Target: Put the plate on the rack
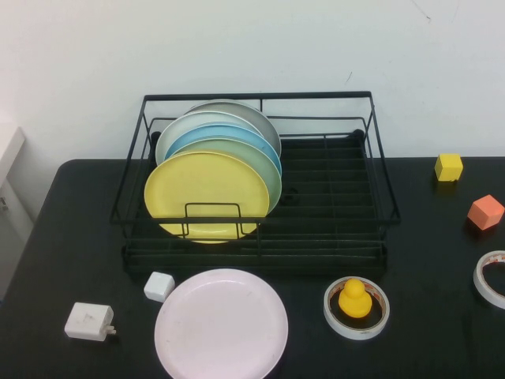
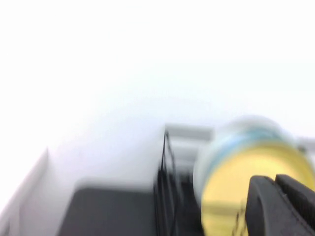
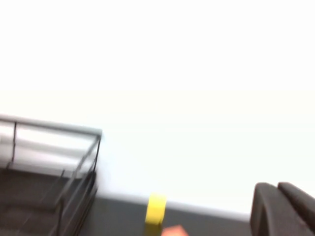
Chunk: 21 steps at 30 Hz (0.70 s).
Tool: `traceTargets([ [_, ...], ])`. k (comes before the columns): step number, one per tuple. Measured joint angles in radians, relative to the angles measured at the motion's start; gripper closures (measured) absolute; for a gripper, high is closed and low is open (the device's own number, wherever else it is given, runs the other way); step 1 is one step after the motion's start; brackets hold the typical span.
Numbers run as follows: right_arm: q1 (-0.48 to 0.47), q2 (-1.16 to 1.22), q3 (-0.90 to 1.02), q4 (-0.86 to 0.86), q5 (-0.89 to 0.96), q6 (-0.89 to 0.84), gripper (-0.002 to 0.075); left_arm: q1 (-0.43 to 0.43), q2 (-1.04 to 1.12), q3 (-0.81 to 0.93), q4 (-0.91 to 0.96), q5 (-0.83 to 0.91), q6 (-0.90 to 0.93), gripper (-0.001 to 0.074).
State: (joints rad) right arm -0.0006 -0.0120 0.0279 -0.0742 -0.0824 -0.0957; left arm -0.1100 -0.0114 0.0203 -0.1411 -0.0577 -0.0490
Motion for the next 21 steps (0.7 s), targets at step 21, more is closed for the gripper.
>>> traceTargets([
  [21, 0.000, 0.000, 0.000, 0.002, -0.245, 0.000, 0.0728, 0.000, -0.002, 0.000, -0.004, -0.333, -0.100, 0.0736],
])
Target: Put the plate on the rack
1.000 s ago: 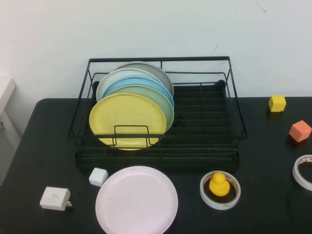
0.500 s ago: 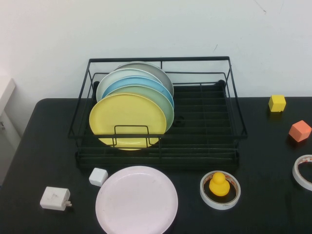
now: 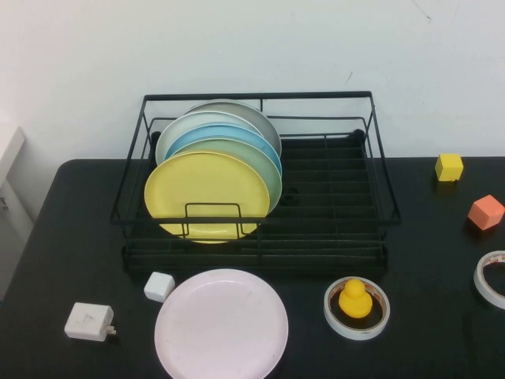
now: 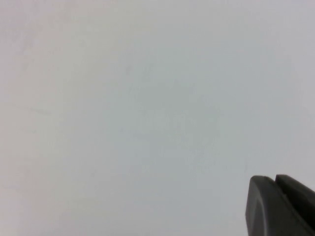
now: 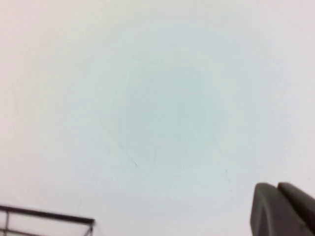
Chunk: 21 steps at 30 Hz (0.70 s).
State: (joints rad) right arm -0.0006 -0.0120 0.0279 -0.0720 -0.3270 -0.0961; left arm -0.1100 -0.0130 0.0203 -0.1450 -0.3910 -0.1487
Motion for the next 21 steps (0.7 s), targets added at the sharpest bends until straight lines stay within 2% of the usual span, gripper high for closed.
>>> traceTargets([
  [3, 0.000, 0.000, -0.034, 0.000, 0.065, 0.033, 0.0728, 0.000, -0.002, -0.012, -0.034, 0.010, -0.086, 0.0736],
  [8, 0.000, 0.013, -0.218, 0.000, 0.349, 0.037, 0.0728, 0.000, 0.057, -0.202, -0.136, 0.337, -0.069, 0.0736],
  [16, 0.000, 0.274, -0.424, 0.022, 0.711, 0.002, 0.0728, 0.000, 0.423, -0.429, -0.155, 0.661, -0.028, 0.0736],
  [21, 0.000, 0.513, -0.440, 0.188, 0.796, -0.158, 0.0728, 0.000, 0.654, -0.509, -0.157, 0.864, 0.022, 0.0736],
])
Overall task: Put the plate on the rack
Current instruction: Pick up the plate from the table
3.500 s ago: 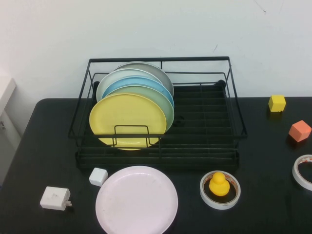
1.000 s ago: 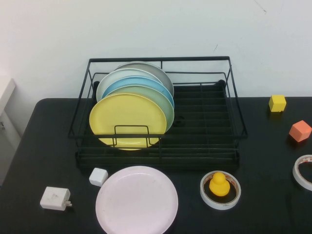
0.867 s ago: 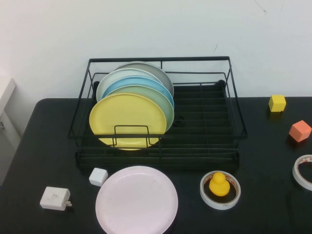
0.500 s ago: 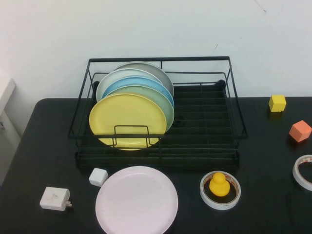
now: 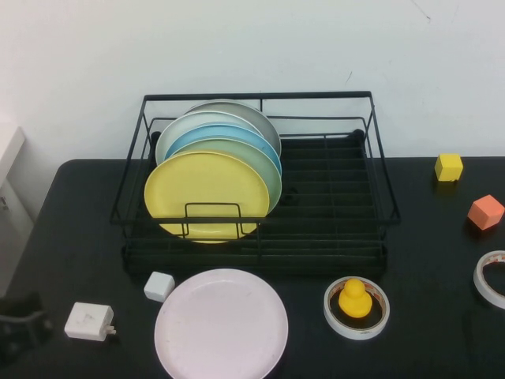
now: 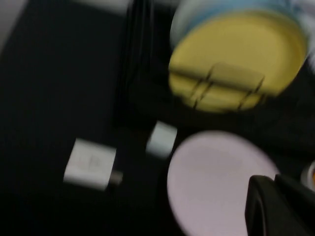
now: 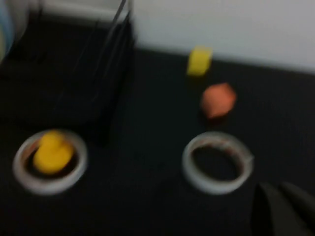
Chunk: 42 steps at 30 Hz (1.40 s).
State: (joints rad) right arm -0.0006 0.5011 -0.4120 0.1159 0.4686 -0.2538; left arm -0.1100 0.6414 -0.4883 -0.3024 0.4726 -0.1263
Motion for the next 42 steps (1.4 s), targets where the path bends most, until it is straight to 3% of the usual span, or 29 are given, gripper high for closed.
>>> traceTargets([
  [8, 0.000, 0.456, -0.030, 0.615, 0.166, -0.644, 0.0728, 0.000, 0.196, -0.051, -0.084, 0.160, 0.017, 0.0737],
  [13, 0.063, 0.796, -0.120, 0.810, 0.127, -0.844, 0.0727, 0.000, 0.233, -0.051, -0.093, 0.204, 0.017, 0.0736],
  [23, 0.438, 1.288, -0.496, 1.012, 0.056, -0.867, 0.0727, 0.000, 0.238, -0.051, -0.085, 0.220, 0.025, 0.0736],
  [29, 0.476, 1.508, -0.728, 1.017, 0.135, -0.850, 0.0727, 0.000, 0.238, -0.051, -0.083, 0.208, 0.035, 0.0736],
  [35, 0.476, 1.587, -0.812, 1.015, 0.154, -0.861, 0.0718, 0.000, 0.238, -0.051, -0.083, 0.184, 0.039, 0.0736],
  [38, 0.476, 1.598, -0.818, 1.003, 0.154, -0.850, 0.0650, 0.000, 0.238, -0.051, -0.083, 0.184, 0.042, 0.0736],
  [42, 0.476, 1.615, -0.818, 0.974, 0.156, -0.763, 0.0452, 0.000, 0.238, -0.048, -0.089, 0.180, 0.042, 0.0736],
])
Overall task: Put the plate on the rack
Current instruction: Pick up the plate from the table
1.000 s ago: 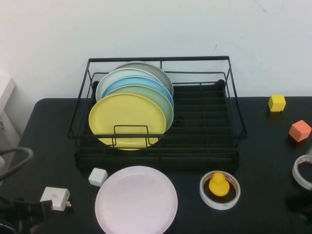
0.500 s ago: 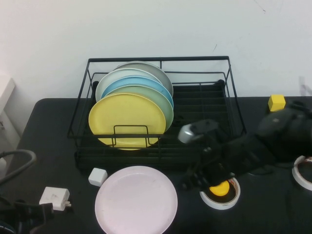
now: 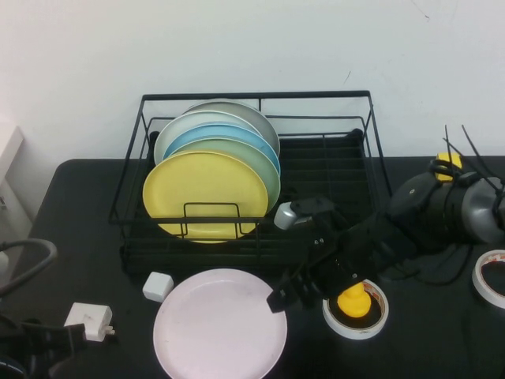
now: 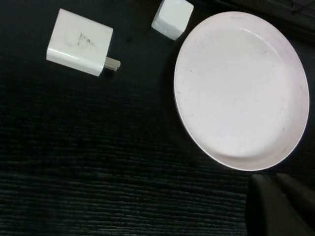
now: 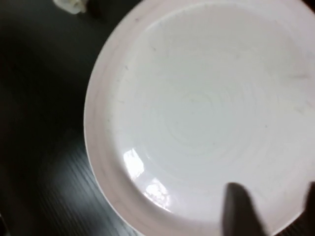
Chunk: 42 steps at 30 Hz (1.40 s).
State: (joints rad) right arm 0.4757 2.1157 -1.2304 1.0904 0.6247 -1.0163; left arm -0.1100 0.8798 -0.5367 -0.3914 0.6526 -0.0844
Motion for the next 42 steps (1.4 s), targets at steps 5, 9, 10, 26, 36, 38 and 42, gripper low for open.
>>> traceTargets([
  [5, 0.000, 0.035, 0.000, -0.004, -0.002, 0.048, 0.0283, 0.000, 0.000, 0.018, -0.021, -0.006, 0.009, 0.0736],
  [9, 0.000, 0.092, 0.000, 0.000, -0.009, 0.052, 0.0256, 0.000, 0.000, 0.020, -0.024, -0.008, 0.009, 0.0736],
  [10, 0.000, 0.105, 0.000, 0.003, -0.009, 0.052, 0.0255, 0.000, 0.000, 0.020, -0.024, -0.010, 0.009, 0.0736],
  [26, 0.000, 0.165, -0.026, 0.055, 0.010, 0.054, 0.0510, 0.000, 0.000, 0.023, -0.060, -0.022, 0.029, 0.0736],
  [36, 0.000, 0.172, -0.026, 0.057, 0.010, 0.054, 0.0708, 0.000, 0.000, 0.025, -0.079, -0.026, 0.039, 0.0736],
  [38, 0.000, 0.172, -0.026, 0.054, 0.024, 0.054, 0.0714, 0.000, 0.000, 0.025, -0.083, -0.026, 0.039, 0.0736],
  [42, 0.000, 0.164, -0.026, 0.011, 0.049, 0.050, 0.0715, 0.000, 0.000, 0.025, -0.089, -0.027, 0.039, 0.0736],
])
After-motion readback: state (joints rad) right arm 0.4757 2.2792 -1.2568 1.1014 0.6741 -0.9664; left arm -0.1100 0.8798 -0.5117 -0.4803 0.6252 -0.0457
